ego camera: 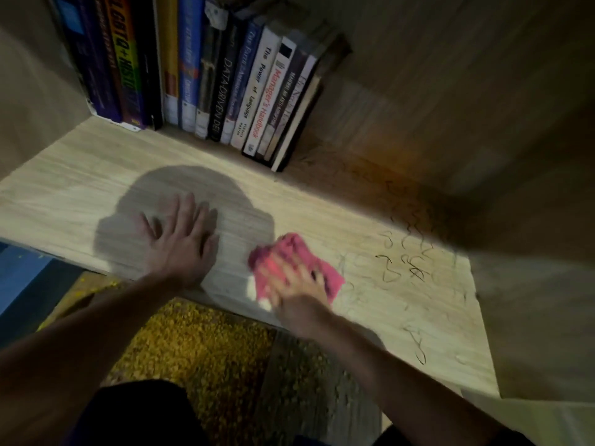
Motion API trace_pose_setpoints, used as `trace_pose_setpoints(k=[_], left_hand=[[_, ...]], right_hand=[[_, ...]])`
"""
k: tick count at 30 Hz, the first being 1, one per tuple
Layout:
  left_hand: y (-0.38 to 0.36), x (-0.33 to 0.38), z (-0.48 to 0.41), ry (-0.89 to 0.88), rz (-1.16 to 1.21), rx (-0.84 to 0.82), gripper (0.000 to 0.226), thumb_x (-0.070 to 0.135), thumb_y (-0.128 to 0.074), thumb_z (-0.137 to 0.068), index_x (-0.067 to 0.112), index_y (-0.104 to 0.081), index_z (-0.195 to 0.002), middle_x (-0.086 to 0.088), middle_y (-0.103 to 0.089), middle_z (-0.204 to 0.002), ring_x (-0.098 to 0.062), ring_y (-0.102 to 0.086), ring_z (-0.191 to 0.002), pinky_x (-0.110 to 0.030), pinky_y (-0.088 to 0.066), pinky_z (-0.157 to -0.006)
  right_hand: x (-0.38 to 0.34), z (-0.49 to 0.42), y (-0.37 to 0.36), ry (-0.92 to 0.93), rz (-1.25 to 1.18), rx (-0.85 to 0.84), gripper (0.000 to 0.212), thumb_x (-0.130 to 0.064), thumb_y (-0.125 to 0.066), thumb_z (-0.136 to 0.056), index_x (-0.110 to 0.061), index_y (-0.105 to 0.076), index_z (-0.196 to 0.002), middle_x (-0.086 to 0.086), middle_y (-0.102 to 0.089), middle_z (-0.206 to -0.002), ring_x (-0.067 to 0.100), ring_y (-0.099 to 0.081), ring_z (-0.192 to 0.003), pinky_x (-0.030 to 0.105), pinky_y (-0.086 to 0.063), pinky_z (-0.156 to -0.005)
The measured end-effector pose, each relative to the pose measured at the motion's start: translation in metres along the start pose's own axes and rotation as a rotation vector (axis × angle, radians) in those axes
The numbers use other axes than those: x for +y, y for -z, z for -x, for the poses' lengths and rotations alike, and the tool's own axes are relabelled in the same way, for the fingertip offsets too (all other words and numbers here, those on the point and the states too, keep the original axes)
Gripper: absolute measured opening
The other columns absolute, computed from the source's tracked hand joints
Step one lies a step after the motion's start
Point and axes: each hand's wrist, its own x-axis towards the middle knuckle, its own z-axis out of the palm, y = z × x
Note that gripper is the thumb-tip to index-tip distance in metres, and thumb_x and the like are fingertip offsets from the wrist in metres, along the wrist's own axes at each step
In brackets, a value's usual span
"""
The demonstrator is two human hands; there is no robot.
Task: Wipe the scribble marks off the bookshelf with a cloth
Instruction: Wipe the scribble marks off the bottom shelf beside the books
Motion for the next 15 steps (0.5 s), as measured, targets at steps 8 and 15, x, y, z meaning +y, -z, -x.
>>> trace_pose_setpoints(k=[8, 15], left_hand=[[-0.013, 0.062, 0.037, -0.115, -0.139, -0.358, 0.083, 0.070, -0.013, -0.090, 0.021, 0.019, -0.150, -0.009, 0.030, -0.155, -0.036, 0.026, -0.141, -0.074, 0.007, -0.103], [-0.008, 0.062, 0.037, -0.103, -0.141, -0.436, 0.084, 0.069, -0.017, -0.090, 0.023, 0.019, -0.150, -0.008, 0.031, -0.155, -0.035, 0.027, -0.141, -0.073, 0.010, -0.101]], right_hand=[[0.145, 0.042, 0.031, -0.595, 0.034, 0.037, 0.061, -0.062, 0.012, -0.087, -0.044, 0.016, -0.146, -0.010, 0.020, -0.156, 0.024, 0.013, -0.146, 0.064, -0.004, -0.114], [0.017, 0.038, 0.002, -0.178, 0.041, -0.091, 0.051, -0.043, -0.019, -0.103, -0.044, 0.002, -0.149, -0.015, 0.012, -0.158, 0.016, 0.024, -0.142, 0.055, 0.014, -0.110]])
